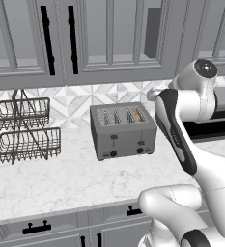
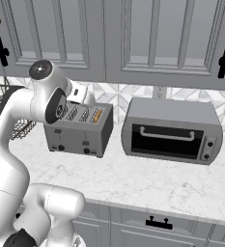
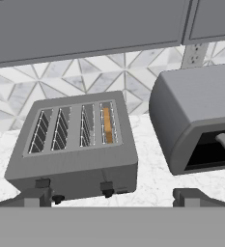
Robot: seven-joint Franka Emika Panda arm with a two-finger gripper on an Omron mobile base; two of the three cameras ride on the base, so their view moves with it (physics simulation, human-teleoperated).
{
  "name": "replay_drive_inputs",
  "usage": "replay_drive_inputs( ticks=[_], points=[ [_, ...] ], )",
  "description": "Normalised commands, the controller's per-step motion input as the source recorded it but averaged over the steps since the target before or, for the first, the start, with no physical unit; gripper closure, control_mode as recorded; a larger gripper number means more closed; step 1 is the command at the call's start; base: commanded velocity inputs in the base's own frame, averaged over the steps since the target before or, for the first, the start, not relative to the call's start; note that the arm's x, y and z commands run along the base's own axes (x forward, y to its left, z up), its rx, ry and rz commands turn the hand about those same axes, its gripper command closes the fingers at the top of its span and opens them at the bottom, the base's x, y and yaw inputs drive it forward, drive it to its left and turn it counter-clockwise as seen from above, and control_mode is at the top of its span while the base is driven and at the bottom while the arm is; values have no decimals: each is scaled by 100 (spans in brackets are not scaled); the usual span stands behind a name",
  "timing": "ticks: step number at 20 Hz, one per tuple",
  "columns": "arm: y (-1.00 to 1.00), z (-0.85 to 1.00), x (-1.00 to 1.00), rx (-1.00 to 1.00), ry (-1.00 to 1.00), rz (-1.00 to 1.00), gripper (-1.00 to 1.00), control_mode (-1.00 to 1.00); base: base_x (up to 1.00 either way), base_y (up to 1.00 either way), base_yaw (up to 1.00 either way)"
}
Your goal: Start the toaster. Once the lever pops up, take the bread to the plate on the dining counter.
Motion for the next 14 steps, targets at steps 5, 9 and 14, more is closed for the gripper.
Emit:
replay_drive_inputs(
  ticks=[5, 9, 14],
  points=[
    [0, 0, 0, 0, 0, 0, -100, -100, 0, 0, 0],
    [0, 0, 0, 0, 0, 0, -100, -100, 0, 0, 0],
    [0, 0, 0, 0, 0, 0, -100, -100, 0, 0, 0]
  ],
)
